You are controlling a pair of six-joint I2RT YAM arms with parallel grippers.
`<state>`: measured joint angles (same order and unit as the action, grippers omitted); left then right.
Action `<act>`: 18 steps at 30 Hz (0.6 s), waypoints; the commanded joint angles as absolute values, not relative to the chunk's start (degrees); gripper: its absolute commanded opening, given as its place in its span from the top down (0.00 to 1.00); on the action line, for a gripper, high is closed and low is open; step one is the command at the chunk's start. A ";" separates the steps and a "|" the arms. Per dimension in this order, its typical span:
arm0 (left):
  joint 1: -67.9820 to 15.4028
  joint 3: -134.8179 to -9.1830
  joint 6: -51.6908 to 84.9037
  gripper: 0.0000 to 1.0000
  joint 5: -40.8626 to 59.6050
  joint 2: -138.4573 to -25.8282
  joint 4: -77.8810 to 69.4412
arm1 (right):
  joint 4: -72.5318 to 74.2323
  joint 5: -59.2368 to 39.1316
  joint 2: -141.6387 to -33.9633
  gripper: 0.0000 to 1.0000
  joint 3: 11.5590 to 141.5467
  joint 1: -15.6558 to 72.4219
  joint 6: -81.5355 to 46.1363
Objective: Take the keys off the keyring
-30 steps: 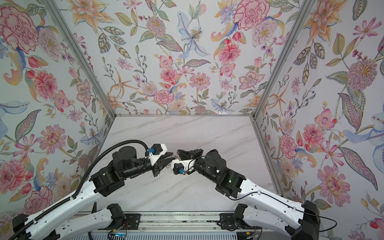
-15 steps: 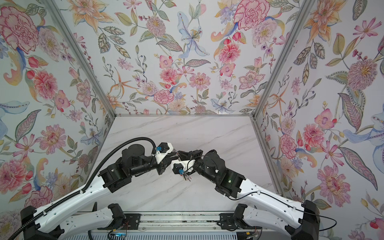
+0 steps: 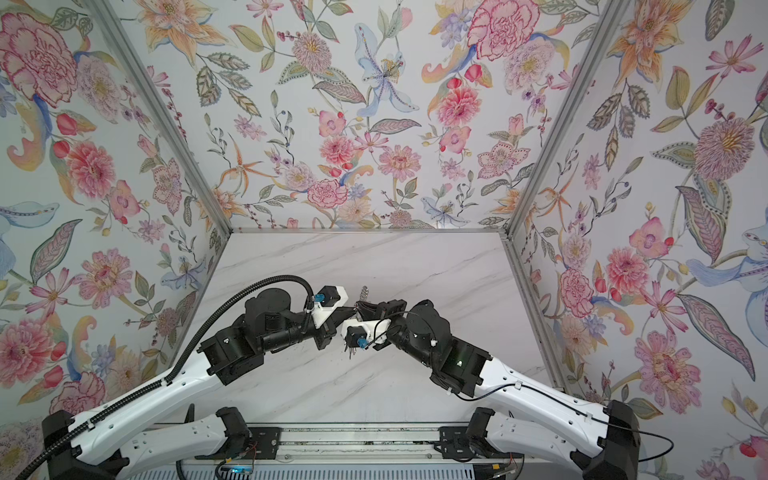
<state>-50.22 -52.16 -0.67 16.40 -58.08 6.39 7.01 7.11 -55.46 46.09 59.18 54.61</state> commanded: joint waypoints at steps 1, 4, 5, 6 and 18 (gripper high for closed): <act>-50.54 -53.26 -1.90 1.00 13.61 -56.78 5.35 | 8.59 8.10 -53.25 1.00 48.28 59.70 52.91; -50.42 -53.18 -2.55 1.00 11.96 -56.52 4.47 | 7.41 9.03 -52.54 1.00 47.93 59.67 52.44; -50.30 -53.10 -2.73 1.00 11.55 -56.30 4.10 | 7.24 9.22 -52.23 1.00 47.67 59.67 52.18; -50.27 -52.92 -2.83 1.00 11.22 -56.09 3.47 | 7.13 9.49 -51.86 1.00 47.39 59.62 51.80; -50.01 -51.34 -3.96 1.00 11.12 -53.81 -3.19 | 5.26 10.30 -51.16 1.00 44.30 58.97 46.88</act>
<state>-50.33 -51.77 -3.09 14.68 -55.83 1.67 5.58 9.52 -52.69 45.56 59.18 49.82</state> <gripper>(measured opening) 0.054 0.058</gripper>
